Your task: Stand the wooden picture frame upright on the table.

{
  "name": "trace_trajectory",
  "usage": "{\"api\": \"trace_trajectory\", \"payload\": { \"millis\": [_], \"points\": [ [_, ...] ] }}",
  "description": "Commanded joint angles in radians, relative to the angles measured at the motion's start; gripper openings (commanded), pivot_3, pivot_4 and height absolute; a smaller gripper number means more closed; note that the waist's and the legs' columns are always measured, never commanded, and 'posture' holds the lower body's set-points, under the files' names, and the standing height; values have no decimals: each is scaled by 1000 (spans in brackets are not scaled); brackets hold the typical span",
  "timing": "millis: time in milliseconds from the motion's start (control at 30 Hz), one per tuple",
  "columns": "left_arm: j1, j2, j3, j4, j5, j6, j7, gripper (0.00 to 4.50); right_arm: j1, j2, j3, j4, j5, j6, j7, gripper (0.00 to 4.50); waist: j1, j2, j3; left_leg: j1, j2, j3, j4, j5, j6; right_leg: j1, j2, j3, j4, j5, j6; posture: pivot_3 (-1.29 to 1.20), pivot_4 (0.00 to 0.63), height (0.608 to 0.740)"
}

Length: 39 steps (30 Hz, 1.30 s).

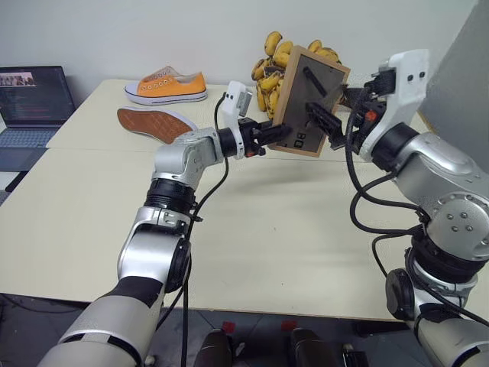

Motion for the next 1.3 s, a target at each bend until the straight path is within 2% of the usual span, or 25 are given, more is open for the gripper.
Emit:
{"api": "trace_trajectory", "payload": {
  "millis": [33,200,367,467,500,600,700,800,933,1300],
  "points": [
    [-63,-14,42,-33,-23,-10,-18,1311,42,-56,12,-30,-7,-13,20,4468,0,0,0,0,0,0,0,0,0,0,0,0,0,0,0,0,150,740],
    [-58,-33,35,-70,-27,2,-29,1311,81,-121,40,-34,-16,-25,40,4468,-2,0,0,0,0,0,0,0,0,0,0,0,0,0,0,0,150,740],
    [-48,-34,40,-83,-21,35,-28,1311,255,-367,98,-83,-100,-127,156,4468,5,0,0,-1,-1,0,0,0,0,1,0,0,-1,0,0,0,150,740],
    [-37,-21,35,-113,-25,88,-31,1311,451,-523,101,-98,-207,-328,271,4468,8,0,0,-1,-1,0,0,0,0,1,0,0,-2,0,0,0,150,740],
    [-35,-16,33,-125,-26,112,-29,1311,512,-558,93,-85,-266,-449,298,4468,6,0,0,-1,-1,0,0,0,0,1,0,0,-2,0,0,0,150,740],
    [-31,14,19,-176,-36,250,-18,1311,672,-712,104,84,-610,-1124,312,4468,1,0,0,-1,-2,1,1,0,0,1,0,1,-2,-1,1,0,150,740],
    [-13,56,18,-265,-78,431,-21,1311,690,-837,145,306,-908,-1612,160,4468,-14,0,1,1,-1,3,2,0,0,1,0,3,-1,-3,5,0,150,740],
    [21,101,-3,-387,-113,544,-39,1311,612,-815,188,474,-1042,-1833,35,4468,-25,0,0,3,0,3,2,1,0,2,1,3,0,-3,5,0,150,740],
    [36,118,21,-451,-146,641,-14,1311,513,-743,243,596,-1206,-2017,-111,4468,-29,0,1,4,0,3,3,3,-3,3,0,4,2,0,1,0,150,740],
    [18,199,196,-538,-276,971,73,1311,370,-630,320,798,-1408,-2179,-300,4468,-27,0,0,3,-1,1,3,4,-5,3,0,3,3,0,1,0,150,740]
  ]
}}
